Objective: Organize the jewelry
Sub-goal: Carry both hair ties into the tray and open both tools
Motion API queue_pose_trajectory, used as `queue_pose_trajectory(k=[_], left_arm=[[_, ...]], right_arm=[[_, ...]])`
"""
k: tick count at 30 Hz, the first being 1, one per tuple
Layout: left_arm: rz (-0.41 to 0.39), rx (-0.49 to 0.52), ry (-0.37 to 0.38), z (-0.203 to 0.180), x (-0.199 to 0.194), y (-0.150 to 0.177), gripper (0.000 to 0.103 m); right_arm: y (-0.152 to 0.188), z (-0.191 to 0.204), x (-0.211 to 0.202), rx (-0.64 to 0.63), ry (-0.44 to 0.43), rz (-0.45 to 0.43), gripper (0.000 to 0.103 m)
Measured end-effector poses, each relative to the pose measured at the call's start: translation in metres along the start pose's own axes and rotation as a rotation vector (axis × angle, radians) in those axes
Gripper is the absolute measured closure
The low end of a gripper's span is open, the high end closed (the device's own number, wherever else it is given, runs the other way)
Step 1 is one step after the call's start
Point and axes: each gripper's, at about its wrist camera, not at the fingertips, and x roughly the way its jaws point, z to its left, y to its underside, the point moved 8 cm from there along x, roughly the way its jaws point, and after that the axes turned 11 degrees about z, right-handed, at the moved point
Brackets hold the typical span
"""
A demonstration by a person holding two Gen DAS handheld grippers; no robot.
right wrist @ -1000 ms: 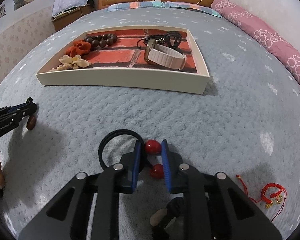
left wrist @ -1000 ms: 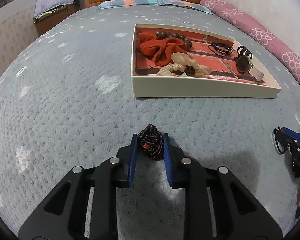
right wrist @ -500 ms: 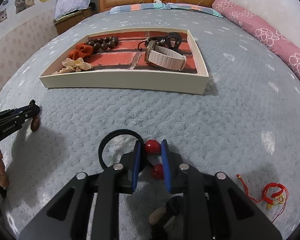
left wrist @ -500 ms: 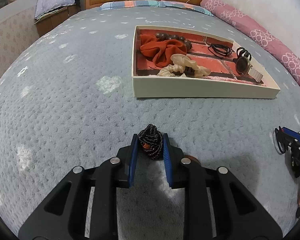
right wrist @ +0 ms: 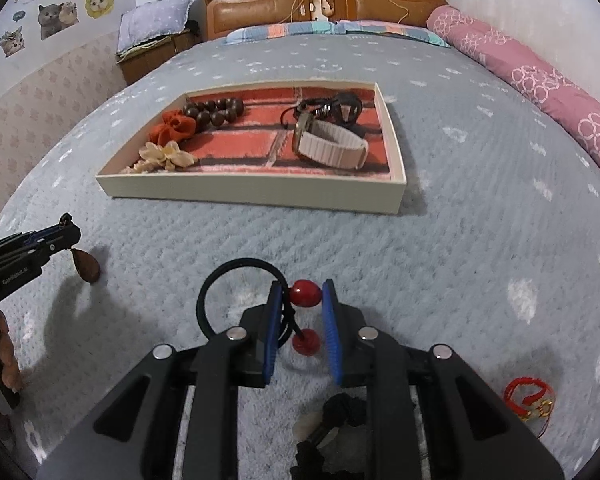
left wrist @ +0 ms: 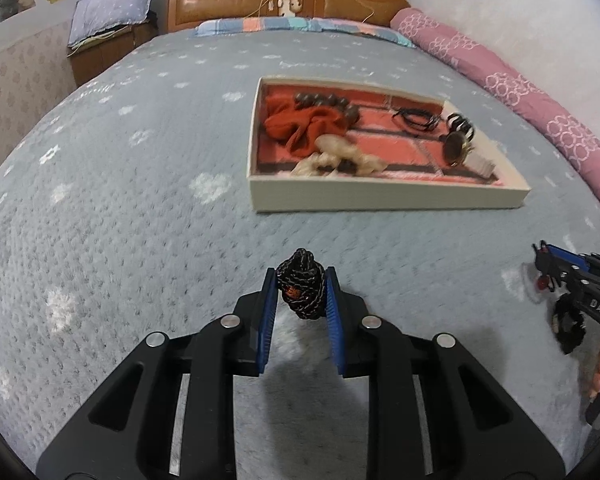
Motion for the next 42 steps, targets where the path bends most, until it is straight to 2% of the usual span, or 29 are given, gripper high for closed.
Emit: queue_pose_trajectory(k=[11, 16, 23, 27, 31, 37, 42], left_arm=[[-0.084, 0.042, 0.052, -0.028, -0.045, -0.048, 0.081], [-0.113, 0.072, 0.039, -0.041, -0.052, -0.087, 0.081], [-0.145, 0.062, 0.073, -0.053, -0.049, -0.148, 0.081], [-0.153, 0.058, 0.064, -0.056, -0.030, -0.179, 0.081], [-0.118, 0.028, 0.069, -0.049, 0.004, -0.193, 0.081], [-0.038, 0.008, 0.015, -0.030, 0.070, -0.193, 0.081], [0.013, -0.020, 0.021, -0.019, 0.095, -0.185, 0.081]], right_arm=[[-0.049, -0.003, -0.031, 0.010, -0.028, -0.081, 0.082], [-0.093, -0.005, -0.044, 0.005, -0.025, -0.126, 0.082], [-0.154, -0.005, -0.037, -0.003, -0.020, -0.146, 0.082], [-0.182, -0.010, -0.016, 0.006, 0.013, -0.130, 0.082], [-0.195, -0.016, 0.015, 0.029, 0.023, -0.101, 0.082], [-0.195, -0.014, 0.060, 0.050, -0.015, -0.052, 0.082], [-0.187, -0.001, 0.084, 0.026, -0.014, -0.018, 0.082]])
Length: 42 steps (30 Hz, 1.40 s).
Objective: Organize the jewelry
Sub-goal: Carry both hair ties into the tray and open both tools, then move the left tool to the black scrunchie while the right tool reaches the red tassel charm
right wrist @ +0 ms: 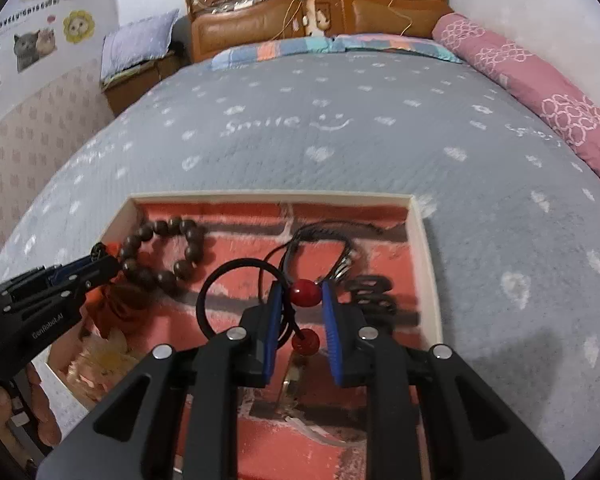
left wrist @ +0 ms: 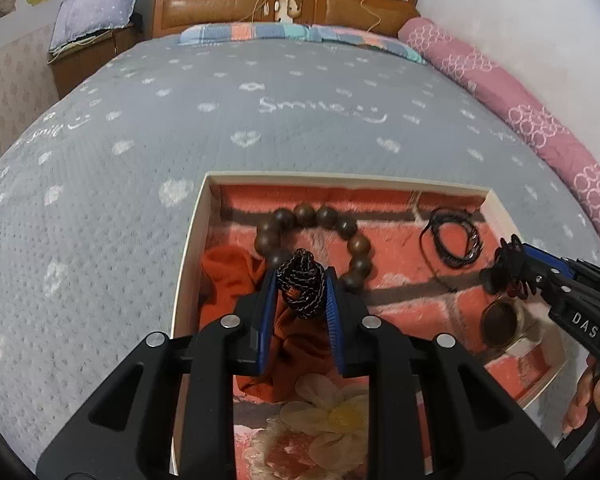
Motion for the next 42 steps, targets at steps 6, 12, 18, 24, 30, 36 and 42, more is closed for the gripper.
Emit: queue_pose_trajectory(k=[6, 12, 18, 24, 30, 36, 42], left_arm=[[0.024, 0.037, -0.040, -0.001, 0.010, 0.012, 0.079], [0.028, 0.048, -0.040, -0.003, 0.005, 0.014, 0.065], [0.005, 0.062, -0.024, -0.008, -0.014, 0.019, 0.043], [-0.029, 0.034, 0.000, 0.000, -0.048, 0.028, 0.029], [-0.074, 0.002, 0.004, 0.006, -0.096, 0.049, 0.014], [-0.097, -0.027, -0.004, 0.001, -0.134, 0.085, 0.007], [-0.128, -0.003, -0.012, -0.032, -0.168, 0.128, 0.005]], right_arm=[[0.002, 0.007, 0.013, -0.025, 0.021, 0.030, 0.081], [0.006, 0.000, 0.015, -0.024, 0.031, 0.049, 0.077], [0.009, -0.006, 0.005, 0.001, -0.005, 0.040, 0.066], [0.012, -0.014, -0.037, 0.003, -0.018, -0.016, 0.055], [0.031, -0.027, -0.090, 0.003, -0.018, -0.069, 0.045], [0.067, -0.043, -0.135, -0.001, -0.007, -0.105, 0.033], [0.114, -0.077, -0.166, 0.037, 0.001, -0.108, 0.022]])
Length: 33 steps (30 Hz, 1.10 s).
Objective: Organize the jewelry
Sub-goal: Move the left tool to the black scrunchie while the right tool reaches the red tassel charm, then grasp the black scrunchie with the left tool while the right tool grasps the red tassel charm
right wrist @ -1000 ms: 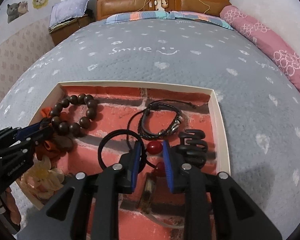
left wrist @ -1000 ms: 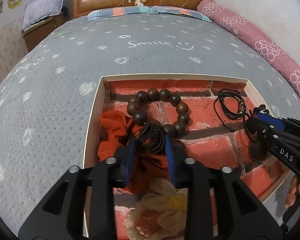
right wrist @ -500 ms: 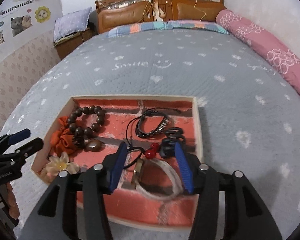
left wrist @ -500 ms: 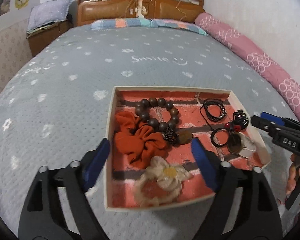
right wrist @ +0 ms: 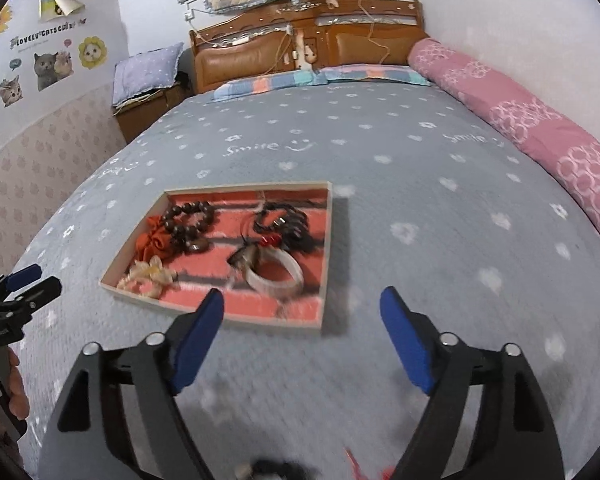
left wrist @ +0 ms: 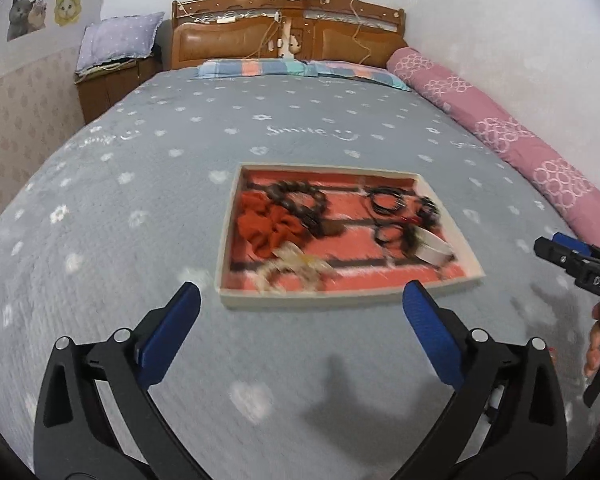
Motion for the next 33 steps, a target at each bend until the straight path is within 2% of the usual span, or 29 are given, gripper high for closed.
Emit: queue_pose_trajectory(k=[8, 15, 20, 27, 33], left_arm=[[0.008, 0.005, 0.001, -0.038, -0.019, 0.052, 0.005], [0.054, -0.037, 0.006, -0.060, -0.009, 0.096, 0.005], [0.074, -0.051, 0.011, -0.090, 0.002, 0.121, 0.005], [0.144, -0.094, 0.050, -0.125, 0.034, 0.133, 0.005], [0.171, -0.118, 0.044, -0.135, 0.052, 0.138, 0.005]], right_arm=[[0.051, -0.049, -0.020, 0.014, 0.077, 0.016, 0.019], [0.088, -0.086, -0.030, 0.002, 0.127, 0.018, 0.019], [0.113, -0.110, -0.020, -0.016, 0.136, 0.050, 0.019], [0.134, -0.115, -0.003, -0.041, 0.116, 0.063, 0.019], [0.142, -0.116, 0.014, -0.011, 0.075, 0.094, 0.019]])
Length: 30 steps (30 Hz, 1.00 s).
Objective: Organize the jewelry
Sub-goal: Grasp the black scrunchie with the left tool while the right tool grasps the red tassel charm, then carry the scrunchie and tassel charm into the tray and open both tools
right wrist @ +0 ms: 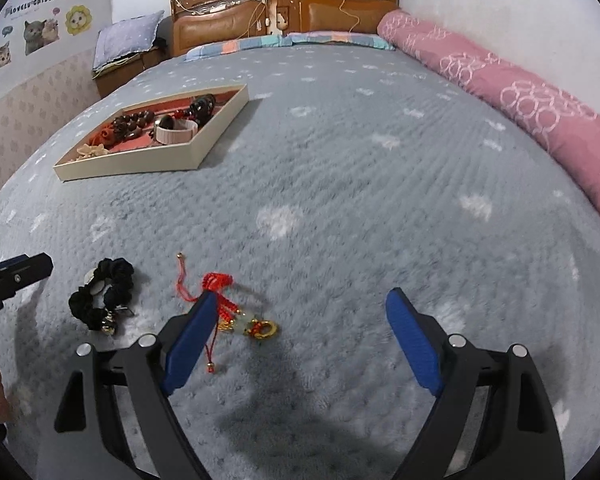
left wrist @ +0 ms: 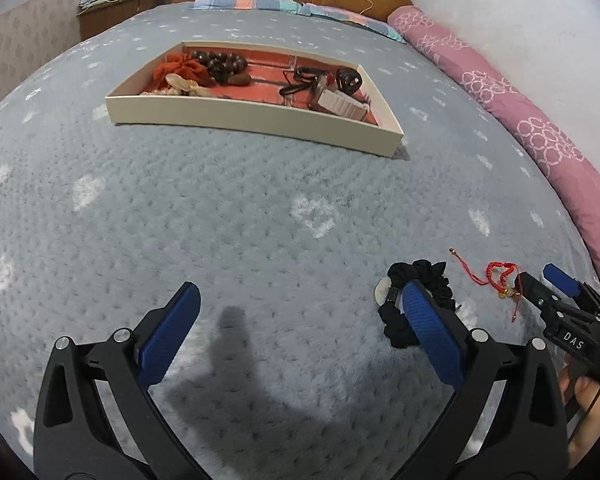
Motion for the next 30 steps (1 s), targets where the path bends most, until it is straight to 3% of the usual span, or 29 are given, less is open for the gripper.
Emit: queue_pose_trajectory(k=[11, 20, 26, 30], left_arm=[[0.009, 0.108, -0.068, -0.025, 0.018, 0.001, 0.005], [0.079, 0.158, -0.091, -0.031, 0.040, 0.000, 0.007], [0.074, 0.212, -0.110, -0.038, 0.043, -0.002, 0.023], [0.056, 0.220, -0.105, -0.038, 0.039, -0.003, 0.041]], right_arm=[[0.001, 0.011, 0.002, -0.009, -0.043, -0.006, 0.019], [-0.001, 0.014, 0.021, -0.018, 0.008, 0.049, 0.020], [-0.003, 0.014, 0.023, -0.024, 0.040, 0.049, 0.041], [-0.003, 0.014, 0.022, -0.030, 0.054, 0.045, 0.058]])
